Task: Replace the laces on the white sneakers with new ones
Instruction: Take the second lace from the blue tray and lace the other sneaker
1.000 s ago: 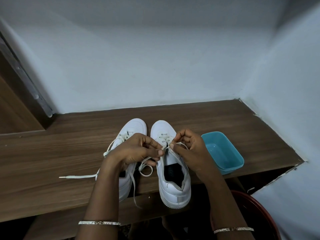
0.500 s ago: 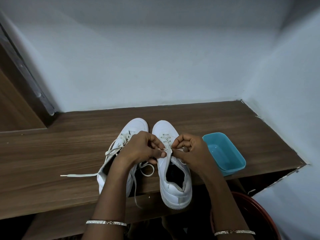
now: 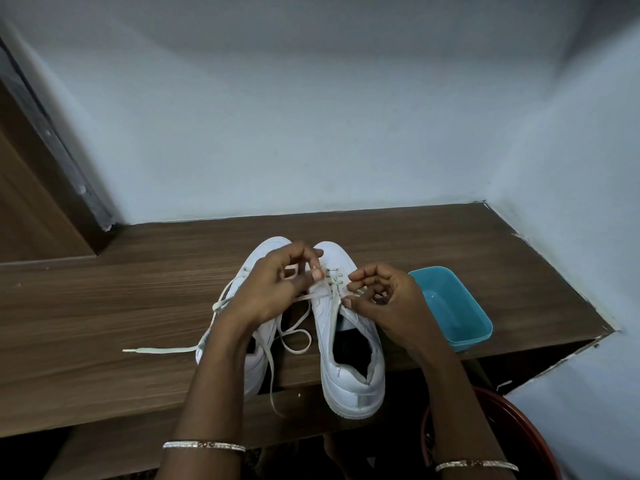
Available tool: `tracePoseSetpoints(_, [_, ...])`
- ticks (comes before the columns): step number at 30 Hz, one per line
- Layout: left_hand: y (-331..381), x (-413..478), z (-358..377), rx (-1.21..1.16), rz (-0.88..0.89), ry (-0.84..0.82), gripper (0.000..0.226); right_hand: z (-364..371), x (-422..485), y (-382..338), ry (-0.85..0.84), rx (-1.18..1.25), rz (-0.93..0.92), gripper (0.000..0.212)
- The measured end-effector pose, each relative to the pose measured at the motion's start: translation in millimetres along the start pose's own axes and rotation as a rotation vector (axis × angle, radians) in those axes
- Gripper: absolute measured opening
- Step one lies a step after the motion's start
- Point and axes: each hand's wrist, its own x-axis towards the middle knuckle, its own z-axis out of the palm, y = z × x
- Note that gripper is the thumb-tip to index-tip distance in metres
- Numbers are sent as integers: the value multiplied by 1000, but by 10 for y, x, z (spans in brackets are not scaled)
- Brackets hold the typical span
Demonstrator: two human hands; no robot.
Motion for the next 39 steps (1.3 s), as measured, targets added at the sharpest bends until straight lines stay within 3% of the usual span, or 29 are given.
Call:
tracePoseSetpoints(4, [169,-23,-37,-624,-81,104,11,-5,7,10,25,-16,-34,40])
tracePoseSetpoints(6, [203,-38,-69,-750,-127,191,16,-7,10,25,22,-24,-31,41])
tracePoseSetpoints(7, [189,-43,-91,-697,-138,234,18,-10,10,31,21,-34,-29,41])
tracePoseSetpoints(9, [166,-59,-139,-366,-110,257,16,-8,11,41,22,-41,-24,40])
tracePoseSetpoints(11, [195,-84,-154,46,-20,160,2,4,20,44,53,-46,-23,39])
tracePoseSetpoints(14, [220,-87,-129,588,-56,-26,21,15,43,56,130,-51,-37,42])
tracePoseSetpoints(17, [229,-88,-113,723,-95,-63,16,-4,56,86,194,-41,-54,37])
tracePoseSetpoints(22, [155,-60,-95,116,-50,-53,14,-53,71,138,282,-23,-51,29])
tracePoseSetpoints(27, [256,-50,58,-659,-102,101,20,-27,68,134,282,-39,-51,30])
tracePoseSetpoints(29, [300,-51,31,-824,-131,189,25,-23,47,118,279,-55,-61,28])
tracePoseSetpoints(31, [259,-43,-53,-618,-120,279,26,-23,26,84,274,-52,-64,28])
tracePoseSetpoints(34, [239,-99,-168,-18,-11,317,13,-18,21,58,285,-52,-61,32])
tracePoseSetpoints(37, [270,-146,-220,533,-33,124,23,8,37,97,287,-75,-41,32])
tracePoseSetpoints(39, [301,-144,-225,708,-119,5,29,26,47,126,266,-76,-25,29])
